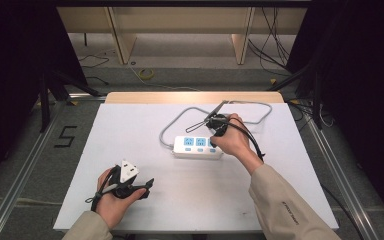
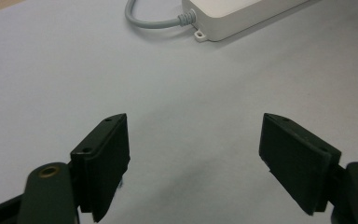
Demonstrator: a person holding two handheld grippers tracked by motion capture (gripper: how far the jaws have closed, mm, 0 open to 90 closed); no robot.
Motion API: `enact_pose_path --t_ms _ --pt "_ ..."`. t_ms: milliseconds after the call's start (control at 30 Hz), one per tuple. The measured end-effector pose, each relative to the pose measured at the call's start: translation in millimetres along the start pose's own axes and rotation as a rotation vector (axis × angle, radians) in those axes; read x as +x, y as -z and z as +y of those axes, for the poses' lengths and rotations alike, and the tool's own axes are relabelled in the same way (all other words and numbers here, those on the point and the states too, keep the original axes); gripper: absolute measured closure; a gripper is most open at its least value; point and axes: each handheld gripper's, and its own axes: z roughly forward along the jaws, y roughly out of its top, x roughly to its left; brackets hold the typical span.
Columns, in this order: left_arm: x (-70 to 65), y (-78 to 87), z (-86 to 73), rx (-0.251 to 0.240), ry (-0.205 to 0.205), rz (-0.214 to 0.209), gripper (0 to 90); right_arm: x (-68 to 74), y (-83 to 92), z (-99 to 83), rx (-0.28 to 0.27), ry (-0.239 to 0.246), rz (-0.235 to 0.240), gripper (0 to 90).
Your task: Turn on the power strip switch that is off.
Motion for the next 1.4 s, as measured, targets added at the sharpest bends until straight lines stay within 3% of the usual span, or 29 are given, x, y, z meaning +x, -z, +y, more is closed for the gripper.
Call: enact_pose_path --t_ms 1400 --pt "0.1 0.0 0.3 -0.001 -0.002 -0.002 24.3 2.1 -14.1 1.5 0.038 0.003 0.003 90.0"
